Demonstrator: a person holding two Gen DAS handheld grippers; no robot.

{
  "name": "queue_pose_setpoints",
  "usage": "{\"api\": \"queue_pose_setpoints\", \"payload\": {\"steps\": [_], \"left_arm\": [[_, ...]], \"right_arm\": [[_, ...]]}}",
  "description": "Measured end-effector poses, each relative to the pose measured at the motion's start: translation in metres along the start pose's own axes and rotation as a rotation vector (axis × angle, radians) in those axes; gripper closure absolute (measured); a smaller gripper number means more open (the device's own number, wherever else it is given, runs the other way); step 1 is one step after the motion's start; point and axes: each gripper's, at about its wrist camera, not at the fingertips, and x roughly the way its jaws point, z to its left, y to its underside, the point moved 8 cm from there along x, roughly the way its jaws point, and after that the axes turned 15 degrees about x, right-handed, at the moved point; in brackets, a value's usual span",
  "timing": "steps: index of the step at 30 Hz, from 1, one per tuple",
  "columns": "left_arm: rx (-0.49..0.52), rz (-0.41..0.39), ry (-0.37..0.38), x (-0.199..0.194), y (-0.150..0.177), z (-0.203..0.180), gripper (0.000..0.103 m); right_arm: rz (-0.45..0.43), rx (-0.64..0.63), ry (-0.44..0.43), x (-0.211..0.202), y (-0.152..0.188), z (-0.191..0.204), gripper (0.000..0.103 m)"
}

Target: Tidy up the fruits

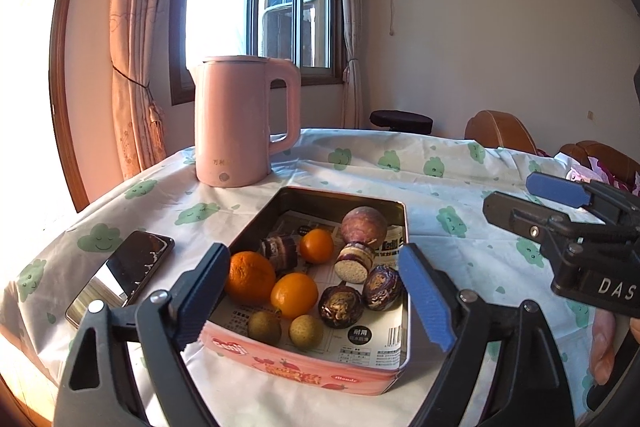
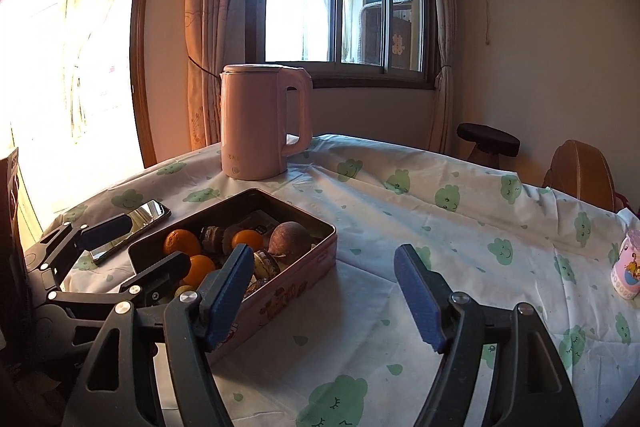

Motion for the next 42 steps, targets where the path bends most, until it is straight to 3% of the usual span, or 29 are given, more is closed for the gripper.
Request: {"api": "queue_pose_setpoints", "payload": {"steps": [11, 24, 42], "left_arm": [[0.014, 0.000, -0.001, -0.001, -0.002, -0.006, 0.014], [0.018, -0.020, -0.010, -0.007, -0.007, -0.007, 0.001], [0.024, -0.009, 0.013, -0.005, -0.011, -0.022, 0.000]], "right_arm": [[-0.009, 0.024, 0.013, -0.004, 0.000, -0.011, 0.028], [-0.034, 0.040, 0.036, -0.012, -0.003, -0.025, 0.027], [-0.058, 0.034, 0.080, -0.023, -0.005, -0.040, 0.027]]}}
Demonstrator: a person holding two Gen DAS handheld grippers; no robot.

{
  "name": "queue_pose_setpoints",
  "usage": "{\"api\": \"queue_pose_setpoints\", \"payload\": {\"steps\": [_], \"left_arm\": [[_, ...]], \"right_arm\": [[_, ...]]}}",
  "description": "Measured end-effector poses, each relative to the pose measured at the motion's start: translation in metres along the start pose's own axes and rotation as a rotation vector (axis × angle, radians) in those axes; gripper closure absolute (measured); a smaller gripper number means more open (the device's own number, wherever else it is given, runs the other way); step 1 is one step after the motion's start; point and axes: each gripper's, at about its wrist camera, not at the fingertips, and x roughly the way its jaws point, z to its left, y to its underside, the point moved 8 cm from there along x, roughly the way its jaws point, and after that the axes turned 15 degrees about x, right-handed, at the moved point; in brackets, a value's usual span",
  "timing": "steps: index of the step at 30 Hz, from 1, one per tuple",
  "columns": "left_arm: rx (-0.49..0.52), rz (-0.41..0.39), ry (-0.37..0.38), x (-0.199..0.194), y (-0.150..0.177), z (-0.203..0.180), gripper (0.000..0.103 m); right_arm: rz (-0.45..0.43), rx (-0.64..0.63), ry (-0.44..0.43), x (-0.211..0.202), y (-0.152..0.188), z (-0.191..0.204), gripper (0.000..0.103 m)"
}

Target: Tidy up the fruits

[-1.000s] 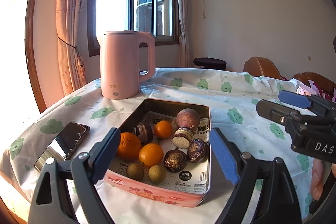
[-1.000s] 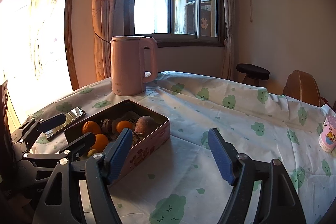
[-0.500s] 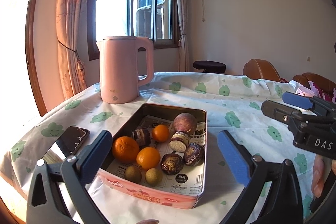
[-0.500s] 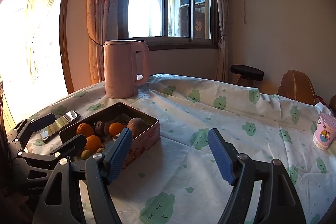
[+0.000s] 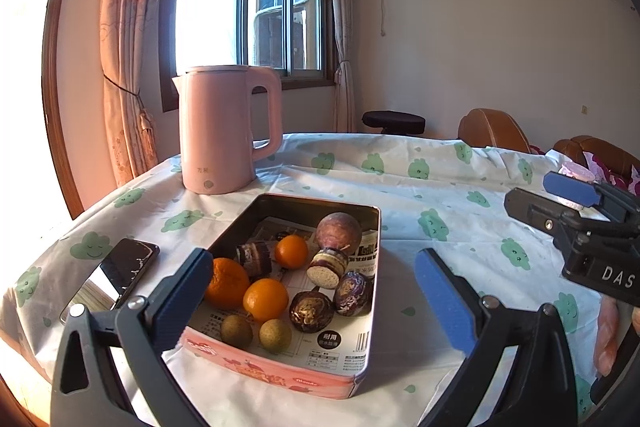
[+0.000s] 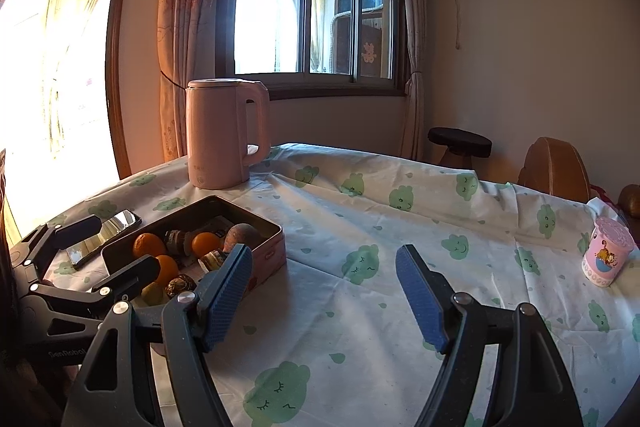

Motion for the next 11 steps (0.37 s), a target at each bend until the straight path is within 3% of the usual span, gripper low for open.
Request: {"api": "queue_pose_setpoints", "payload": {"steps": [7, 11], "left_arm": [[0.007, -0.005, 0.013, 0.000, 0.000, -0.003, 0.000], [0.015, -0.005, 0.011, 0.000, 0.000, -0.004, 0.000]], "right_arm": [[0.003, -0.006, 0.021, -0.003, 0.002, -0.012, 0.027], [0.023, -0.004, 0.080, -0.003, 0.005, -0.038, 0.027]]}}
